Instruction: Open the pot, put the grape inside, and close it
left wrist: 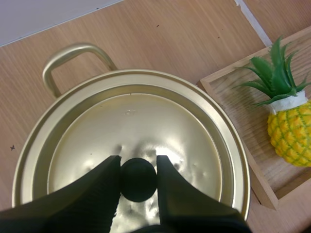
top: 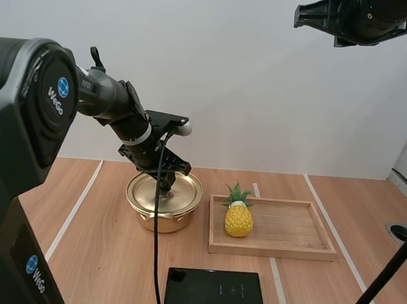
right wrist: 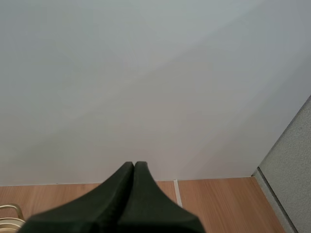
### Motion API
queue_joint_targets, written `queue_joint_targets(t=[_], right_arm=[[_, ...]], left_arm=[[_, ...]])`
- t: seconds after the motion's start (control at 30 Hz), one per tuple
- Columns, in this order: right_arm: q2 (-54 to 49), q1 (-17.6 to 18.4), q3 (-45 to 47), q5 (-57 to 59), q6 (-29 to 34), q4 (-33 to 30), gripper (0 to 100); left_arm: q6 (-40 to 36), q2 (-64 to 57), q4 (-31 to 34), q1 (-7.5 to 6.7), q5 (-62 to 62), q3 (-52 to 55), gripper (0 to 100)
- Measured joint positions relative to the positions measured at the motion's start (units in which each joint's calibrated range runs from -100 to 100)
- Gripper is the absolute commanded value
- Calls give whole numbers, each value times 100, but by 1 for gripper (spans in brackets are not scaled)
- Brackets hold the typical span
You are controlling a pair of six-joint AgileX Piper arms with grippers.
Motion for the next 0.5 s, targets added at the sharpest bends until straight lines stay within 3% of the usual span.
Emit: queue_joint_targets(t=[0.5], right_arm=[[0, 0, 0, 25, 0, 0, 0]], left_arm=[[-34, 0, 0, 0, 18, 0, 3]])
